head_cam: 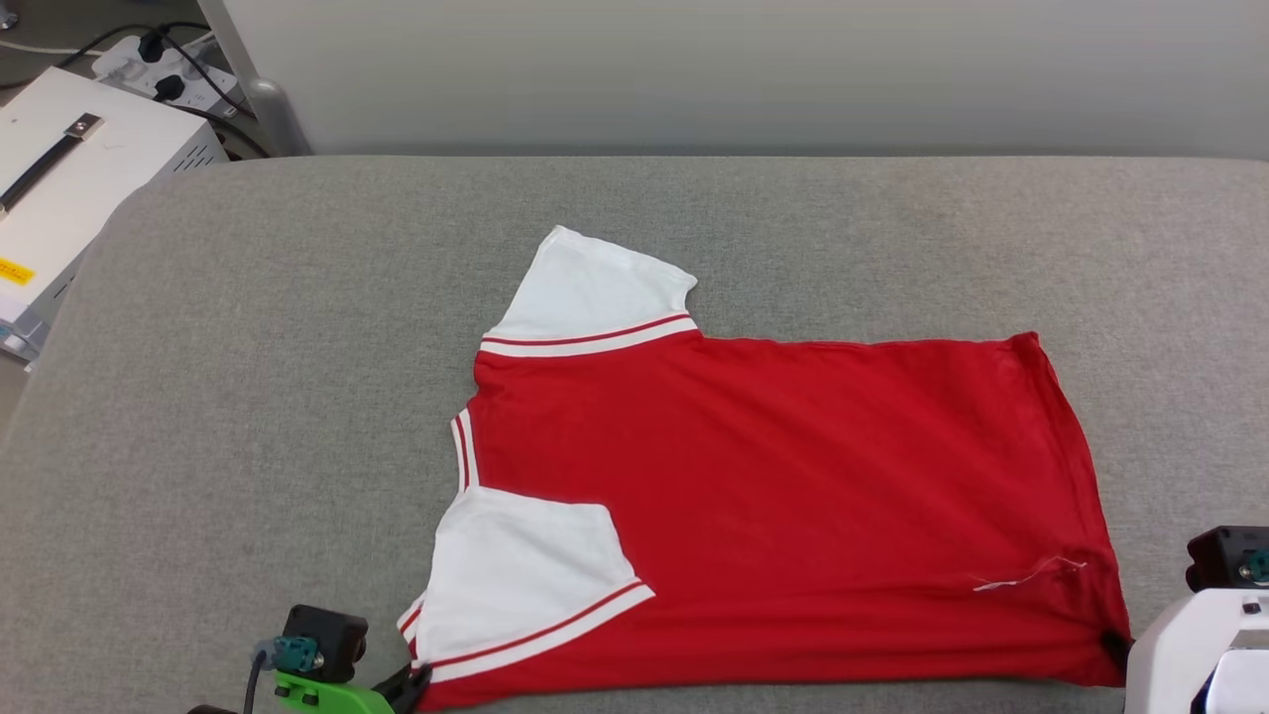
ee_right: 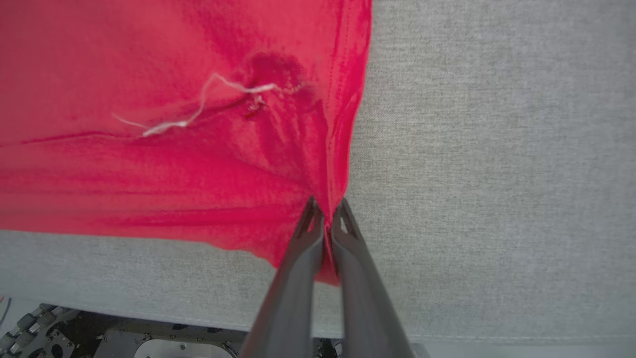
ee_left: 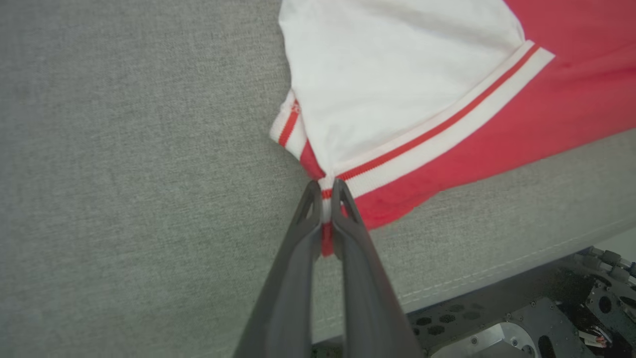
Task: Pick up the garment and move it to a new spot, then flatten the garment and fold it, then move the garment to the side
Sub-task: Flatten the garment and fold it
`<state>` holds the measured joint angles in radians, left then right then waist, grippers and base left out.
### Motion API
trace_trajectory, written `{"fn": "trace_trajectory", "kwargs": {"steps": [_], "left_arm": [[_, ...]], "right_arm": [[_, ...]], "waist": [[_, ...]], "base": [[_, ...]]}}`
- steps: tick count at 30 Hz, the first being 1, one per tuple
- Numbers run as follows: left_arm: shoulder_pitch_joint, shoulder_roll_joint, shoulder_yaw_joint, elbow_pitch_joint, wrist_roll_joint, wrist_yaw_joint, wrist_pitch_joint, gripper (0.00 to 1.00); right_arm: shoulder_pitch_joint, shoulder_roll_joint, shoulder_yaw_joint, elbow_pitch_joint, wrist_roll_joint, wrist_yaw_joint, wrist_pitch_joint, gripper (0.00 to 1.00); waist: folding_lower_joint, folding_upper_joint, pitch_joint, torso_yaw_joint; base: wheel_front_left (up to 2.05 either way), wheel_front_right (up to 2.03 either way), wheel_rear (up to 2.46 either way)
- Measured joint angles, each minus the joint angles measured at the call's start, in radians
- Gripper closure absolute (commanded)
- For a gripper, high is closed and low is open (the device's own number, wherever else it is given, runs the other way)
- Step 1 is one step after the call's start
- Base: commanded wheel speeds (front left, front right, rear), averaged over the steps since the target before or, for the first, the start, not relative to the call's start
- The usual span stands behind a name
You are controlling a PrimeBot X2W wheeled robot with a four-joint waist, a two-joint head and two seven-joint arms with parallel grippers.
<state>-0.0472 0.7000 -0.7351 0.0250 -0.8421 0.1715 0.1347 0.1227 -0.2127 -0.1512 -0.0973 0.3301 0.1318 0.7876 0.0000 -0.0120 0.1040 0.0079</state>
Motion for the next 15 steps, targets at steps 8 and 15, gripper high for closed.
{"fn": "trace_trajectory", "kwargs": {"steps": [8,15], "left_arm": [[-0.001,-0.033,-0.026,0.074,0.008,-0.001,-0.002,0.0],[-0.03,-0.084,0.03,0.091,0.048,0.002,-0.177,0.0]], "right_arm": [[-0.003,0.047,-0.016,0.088,0.047,0.0,-0.066,0.0],[-0.05,0.009,0.008,0.07,0.065,0.0,-0.248,0.0]], "waist": [[0.0,0.0,-0.007,0.002],[0.0,0.0,-0.035,0.007]], "base": [[0.0,0.0,0.0],[0.0,0.0,0.0]]}}
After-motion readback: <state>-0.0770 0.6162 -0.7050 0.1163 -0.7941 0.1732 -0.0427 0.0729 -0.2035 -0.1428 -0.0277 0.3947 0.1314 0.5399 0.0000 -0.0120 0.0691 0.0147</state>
